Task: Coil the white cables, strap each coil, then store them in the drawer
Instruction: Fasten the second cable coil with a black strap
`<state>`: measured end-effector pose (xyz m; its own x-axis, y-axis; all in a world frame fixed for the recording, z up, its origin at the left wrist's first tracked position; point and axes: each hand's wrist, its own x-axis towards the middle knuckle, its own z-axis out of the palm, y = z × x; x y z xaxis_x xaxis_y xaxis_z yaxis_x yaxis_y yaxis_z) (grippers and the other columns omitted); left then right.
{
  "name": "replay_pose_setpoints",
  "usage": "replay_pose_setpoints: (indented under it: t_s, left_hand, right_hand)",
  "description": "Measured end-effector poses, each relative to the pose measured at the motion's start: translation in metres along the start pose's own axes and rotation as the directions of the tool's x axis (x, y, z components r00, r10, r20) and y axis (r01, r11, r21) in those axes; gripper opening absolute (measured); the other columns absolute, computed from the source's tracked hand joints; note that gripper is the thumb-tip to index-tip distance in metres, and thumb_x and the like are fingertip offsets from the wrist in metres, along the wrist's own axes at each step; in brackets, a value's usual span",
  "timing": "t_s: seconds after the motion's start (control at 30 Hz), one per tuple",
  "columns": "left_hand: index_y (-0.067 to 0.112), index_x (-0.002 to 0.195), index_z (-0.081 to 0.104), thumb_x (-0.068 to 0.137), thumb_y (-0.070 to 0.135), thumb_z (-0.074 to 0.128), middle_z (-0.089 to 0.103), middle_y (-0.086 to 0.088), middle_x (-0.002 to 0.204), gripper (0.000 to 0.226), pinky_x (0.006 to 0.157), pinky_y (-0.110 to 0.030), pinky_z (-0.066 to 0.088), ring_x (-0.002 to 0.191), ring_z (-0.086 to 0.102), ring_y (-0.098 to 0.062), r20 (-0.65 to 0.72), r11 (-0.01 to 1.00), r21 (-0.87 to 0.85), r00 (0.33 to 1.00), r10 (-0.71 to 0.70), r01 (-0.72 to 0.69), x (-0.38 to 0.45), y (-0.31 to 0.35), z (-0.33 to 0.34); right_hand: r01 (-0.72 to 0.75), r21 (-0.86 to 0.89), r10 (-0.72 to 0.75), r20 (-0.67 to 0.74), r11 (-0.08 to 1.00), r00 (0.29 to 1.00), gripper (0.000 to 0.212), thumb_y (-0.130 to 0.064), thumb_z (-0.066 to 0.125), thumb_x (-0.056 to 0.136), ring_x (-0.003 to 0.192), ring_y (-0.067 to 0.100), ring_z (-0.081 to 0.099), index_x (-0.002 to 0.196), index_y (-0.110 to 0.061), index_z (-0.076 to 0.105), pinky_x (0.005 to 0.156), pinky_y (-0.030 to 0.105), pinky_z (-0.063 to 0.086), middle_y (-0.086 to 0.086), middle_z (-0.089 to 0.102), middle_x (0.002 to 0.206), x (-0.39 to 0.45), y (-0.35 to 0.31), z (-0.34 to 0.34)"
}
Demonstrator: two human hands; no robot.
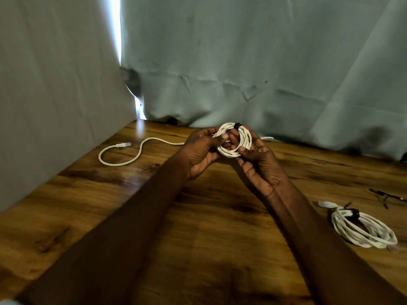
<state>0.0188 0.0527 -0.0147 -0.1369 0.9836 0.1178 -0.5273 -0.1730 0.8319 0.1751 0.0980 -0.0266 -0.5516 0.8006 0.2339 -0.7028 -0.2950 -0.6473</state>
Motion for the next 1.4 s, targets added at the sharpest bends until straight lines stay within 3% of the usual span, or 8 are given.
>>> replay_pose_setpoints:
  t_s: [0.27,0.57,0.7,0.9,1.0,1.17,1.27,1.4]
  left_hand:
    - [0.004,0.105,0.067,0.093,0.002,0.067,0.074,-0.013,0.098,0.012,0.073,-0.038,0.063,0.088,0.072,-0.024,-0.205,0.992,0.023,0.972,-0.116,0.123,0.004,-0.009,-0.005]
    - [0.013,0.1,0.067,0.096,0.011,0.062,0.075,-0.006,0.09,0.007,0.092,-0.042,0.053,0.09,0.071,-0.022,-0.097,0.969,-0.16,0.973,-0.207,0.19,0.0,-0.01,-0.004]
    - [0.013,0.107,0.066,0.1,0.014,0.058,0.074,-0.005,0.098,0.011,0.093,-0.04,0.055,0.094,0.07,-0.02,0.018,0.982,-0.035,0.982,-0.186,0.187,0.0,-0.003,-0.005]
    - [0.01,0.107,0.068,0.095,0.012,0.068,0.075,-0.008,0.093,0.012,0.082,-0.037,0.058,0.084,0.071,-0.021,-0.147,0.963,0.263,0.989,-0.025,0.064,0.007,-0.009,-0.011]
    - [0.003,0.114,0.066,0.091,0.015,0.075,0.073,-0.01,0.093,0.027,0.066,-0.032,0.058,0.082,0.069,-0.024,-0.172,0.891,0.454,0.981,0.092,-0.003,0.007,-0.018,-0.008]
    - [0.009,0.098,0.07,0.089,0.015,0.075,0.071,-0.013,0.081,0.011,0.062,-0.031,0.051,0.07,0.065,-0.023,-0.088,0.732,0.669,0.963,0.254,-0.132,0.002,-0.028,0.002]
    - [0.023,0.092,0.07,0.085,0.018,0.075,0.071,-0.001,0.076,0.01,0.076,-0.034,0.054,0.073,0.067,-0.017,0.005,0.543,0.825,0.963,0.27,-0.156,0.001,-0.035,0.002]
    - [0.024,0.097,0.068,0.088,0.011,0.068,0.069,0.006,0.079,0.016,0.078,-0.03,0.052,0.08,0.067,-0.014,0.113,0.351,0.912,0.952,0.285,-0.213,-0.003,-0.035,0.004]
  right_hand:
    - [0.047,-0.052,-0.048,-0.02,0.998,0.999,0.073,0.024,0.047,0.078,0.125,0.032,0.066,0.144,-0.006,0.052,0.1,0.045,0.057,0.022,0.068,0.131,-0.003,-0.002,0.003]
    - [-0.079,0.0,0.078,-0.168,0.997,0.983,0.061,0.009,0.056,0.086,0.107,0.032,0.074,0.142,-0.014,0.057,0.1,0.05,0.055,0.017,0.077,0.11,-0.005,-0.004,-0.001]
    - [-0.08,-0.043,0.073,-0.144,0.996,0.987,0.048,0.004,0.06,0.085,0.108,0.03,0.073,0.129,-0.015,0.065,0.105,0.053,0.05,0.011,0.077,0.113,-0.011,-0.011,-0.001]
    - [0.059,-0.359,-0.184,-0.326,0.932,0.927,0.044,0.01,0.067,0.088,0.111,0.028,0.073,0.128,-0.008,0.067,0.093,0.041,0.059,0.011,0.078,0.114,-0.028,-0.011,0.013]
    - [0.175,-0.731,-0.488,-0.239,0.659,0.839,0.043,0.014,0.074,0.081,0.091,0.008,0.076,0.117,-0.008,0.074,0.076,0.02,0.058,0.001,0.08,0.098,-0.048,-0.015,0.022]
    - [-0.058,-0.965,-0.535,0.091,-0.256,0.84,0.054,-0.001,0.076,0.075,0.09,0.005,0.072,0.12,-0.032,0.075,0.076,0.027,0.059,-0.014,0.078,0.102,-0.089,-0.009,0.003]
    - [-0.102,-0.948,-0.376,0.019,-0.301,0.927,0.066,-0.004,0.076,0.064,0.112,0.013,0.069,0.124,-0.032,0.072,0.097,0.037,0.057,-0.011,0.075,0.119,-0.1,-0.005,0.004]
    - [-0.093,-0.994,-0.413,-0.058,-0.064,0.909,0.064,-0.021,0.074,0.057,0.114,0.011,0.064,0.118,-0.039,0.065,0.093,0.047,0.058,-0.019,0.067,0.122,-0.101,-0.009,0.016]
